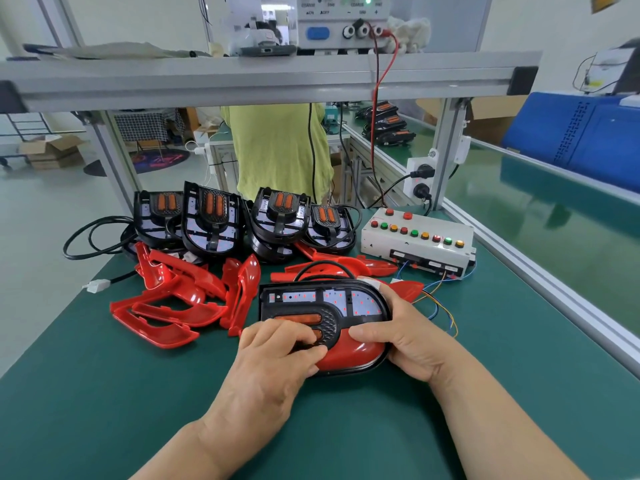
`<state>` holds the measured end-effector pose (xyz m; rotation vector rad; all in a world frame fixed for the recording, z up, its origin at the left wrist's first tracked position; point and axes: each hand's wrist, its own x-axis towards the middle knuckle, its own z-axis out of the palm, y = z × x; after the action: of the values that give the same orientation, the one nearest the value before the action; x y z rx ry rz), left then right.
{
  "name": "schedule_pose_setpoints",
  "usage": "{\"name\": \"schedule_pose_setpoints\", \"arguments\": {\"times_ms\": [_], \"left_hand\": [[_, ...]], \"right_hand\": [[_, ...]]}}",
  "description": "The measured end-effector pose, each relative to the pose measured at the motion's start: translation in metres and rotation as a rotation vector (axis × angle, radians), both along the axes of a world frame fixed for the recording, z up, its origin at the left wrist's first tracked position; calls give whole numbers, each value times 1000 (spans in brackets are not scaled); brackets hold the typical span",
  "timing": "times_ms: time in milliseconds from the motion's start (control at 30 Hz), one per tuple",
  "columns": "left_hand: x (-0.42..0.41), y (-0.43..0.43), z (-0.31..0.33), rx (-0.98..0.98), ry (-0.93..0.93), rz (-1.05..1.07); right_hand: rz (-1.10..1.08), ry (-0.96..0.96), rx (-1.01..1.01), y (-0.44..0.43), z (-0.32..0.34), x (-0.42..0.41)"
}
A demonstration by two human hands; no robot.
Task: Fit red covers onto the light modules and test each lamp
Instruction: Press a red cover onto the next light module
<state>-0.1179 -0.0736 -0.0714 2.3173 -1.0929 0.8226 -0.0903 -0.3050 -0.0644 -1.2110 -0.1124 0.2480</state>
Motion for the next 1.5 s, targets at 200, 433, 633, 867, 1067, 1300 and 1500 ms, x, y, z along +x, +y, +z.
{"name": "schedule_pose_setpoints", "arguments": {"times_ms": [200, 433, 633, 867, 1067, 1300, 1500], "left_hand": [[1, 4, 1, -45, 93, 48], [3, 34, 22, -516, 652, 323], [9, 32, 18, -531, 1173, 128], [13, 27, 19, -669, 1409, 27], [9, 23, 14, -730, 1359, 56], [10, 21, 11, -751, 1344, 62], [10, 22, 10, -763, 1353, 60]], "right_hand": [[5, 22, -6, -1, 2, 0], [12, 33, 47, -10, 5, 1], [7, 49, 29, -8, 4, 2], [-6, 45, 31, -5, 5, 1], [5, 36, 25, -3, 4, 1], [13, 33, 51, -2, 3, 2], [38, 50, 41, -4, 2, 2]]}}
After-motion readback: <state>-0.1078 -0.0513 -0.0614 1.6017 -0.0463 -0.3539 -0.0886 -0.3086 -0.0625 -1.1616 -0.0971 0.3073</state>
